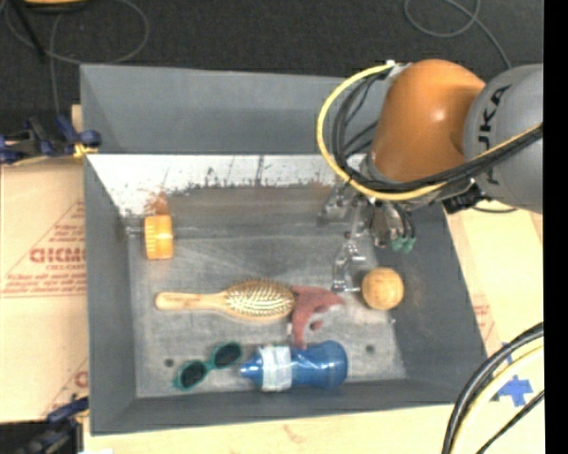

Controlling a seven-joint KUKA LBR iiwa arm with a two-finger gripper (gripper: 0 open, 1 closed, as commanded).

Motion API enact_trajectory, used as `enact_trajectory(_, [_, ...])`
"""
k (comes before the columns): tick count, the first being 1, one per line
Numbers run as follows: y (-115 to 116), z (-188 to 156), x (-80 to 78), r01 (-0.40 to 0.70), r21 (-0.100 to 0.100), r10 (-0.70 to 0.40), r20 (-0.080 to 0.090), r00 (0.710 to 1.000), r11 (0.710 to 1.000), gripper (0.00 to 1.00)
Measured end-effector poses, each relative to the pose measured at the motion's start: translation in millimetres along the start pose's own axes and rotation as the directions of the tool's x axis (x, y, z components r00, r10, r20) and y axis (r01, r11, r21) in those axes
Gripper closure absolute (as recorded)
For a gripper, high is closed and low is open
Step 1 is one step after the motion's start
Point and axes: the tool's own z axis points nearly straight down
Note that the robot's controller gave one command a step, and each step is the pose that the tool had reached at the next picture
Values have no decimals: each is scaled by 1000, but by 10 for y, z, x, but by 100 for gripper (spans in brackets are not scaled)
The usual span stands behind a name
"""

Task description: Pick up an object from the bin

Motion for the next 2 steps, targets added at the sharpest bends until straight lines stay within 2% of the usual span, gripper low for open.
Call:
enact_trajectory(1, [58, -2, 2, 6, -3, -6, -1, 1000, 1000, 0])
enact_trajectory(2, [85, 510, 91, 57, -2, -57, 5, 998, 998, 0])
